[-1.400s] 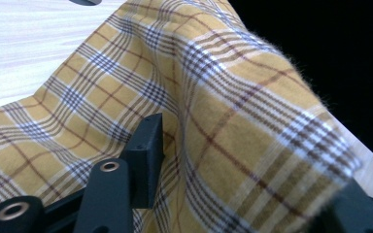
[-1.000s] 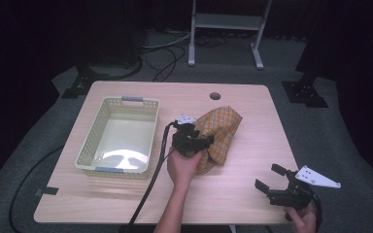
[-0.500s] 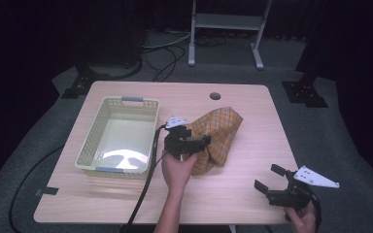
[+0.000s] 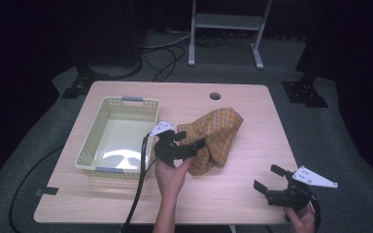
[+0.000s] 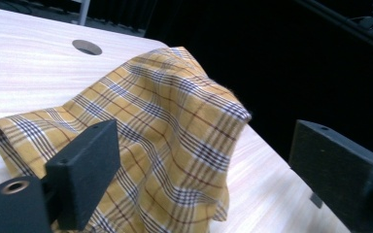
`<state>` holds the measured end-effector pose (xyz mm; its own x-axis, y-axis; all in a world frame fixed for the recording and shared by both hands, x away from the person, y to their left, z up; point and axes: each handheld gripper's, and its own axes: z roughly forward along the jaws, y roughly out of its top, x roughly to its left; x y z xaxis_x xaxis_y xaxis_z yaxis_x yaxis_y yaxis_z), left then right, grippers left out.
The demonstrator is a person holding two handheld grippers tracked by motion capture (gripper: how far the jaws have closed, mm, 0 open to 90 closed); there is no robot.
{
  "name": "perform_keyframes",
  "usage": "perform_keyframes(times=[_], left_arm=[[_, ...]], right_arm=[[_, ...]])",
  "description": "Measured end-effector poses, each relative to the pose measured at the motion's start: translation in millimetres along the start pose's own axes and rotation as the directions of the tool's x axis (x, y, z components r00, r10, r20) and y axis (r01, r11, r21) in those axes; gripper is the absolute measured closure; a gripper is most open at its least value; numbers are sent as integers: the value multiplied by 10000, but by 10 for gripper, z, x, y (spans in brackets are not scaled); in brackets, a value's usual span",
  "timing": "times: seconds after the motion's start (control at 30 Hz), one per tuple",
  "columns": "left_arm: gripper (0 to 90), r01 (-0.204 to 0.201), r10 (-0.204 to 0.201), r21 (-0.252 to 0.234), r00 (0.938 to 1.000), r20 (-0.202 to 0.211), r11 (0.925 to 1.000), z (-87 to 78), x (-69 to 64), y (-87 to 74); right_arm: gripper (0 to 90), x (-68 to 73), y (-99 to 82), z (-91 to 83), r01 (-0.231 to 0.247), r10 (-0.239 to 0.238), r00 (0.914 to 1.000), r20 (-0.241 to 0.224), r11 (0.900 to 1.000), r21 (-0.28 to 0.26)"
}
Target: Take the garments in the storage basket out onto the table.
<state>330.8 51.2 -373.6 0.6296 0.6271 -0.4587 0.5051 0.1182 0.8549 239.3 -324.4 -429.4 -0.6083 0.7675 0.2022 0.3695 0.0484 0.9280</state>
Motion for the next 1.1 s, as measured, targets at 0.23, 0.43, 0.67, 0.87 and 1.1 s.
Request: perform_keyframes(times=[0.23,0.43,0.67,0.87,1.1], left_arm=[[58,-199,198,-239,9998,-39,9995,-104,-32,-79],[31,-416,411,-332,9991,-137,9986,-196,-93,-85],[20,-661,654,-229,9974,-288,9976,-278,-161,-120],[20,-725,711,-369,9967,-383,9967,-327,-201,-154],[21,-877,861,-386,9954,-409,9954,-369,-274,-221]], right_arm=[[29,-2,-2,16,12,-12,10000,14,10000,86],[28,10,1,12,50,-50,10000,36,10000,86],[29,28,5,13,102,-103,9999,70,9999,98],[29,30,4,10,102,-103,9999,119,9999,123],[28,30,4,-6,110,-112,9998,166,9999,104]])
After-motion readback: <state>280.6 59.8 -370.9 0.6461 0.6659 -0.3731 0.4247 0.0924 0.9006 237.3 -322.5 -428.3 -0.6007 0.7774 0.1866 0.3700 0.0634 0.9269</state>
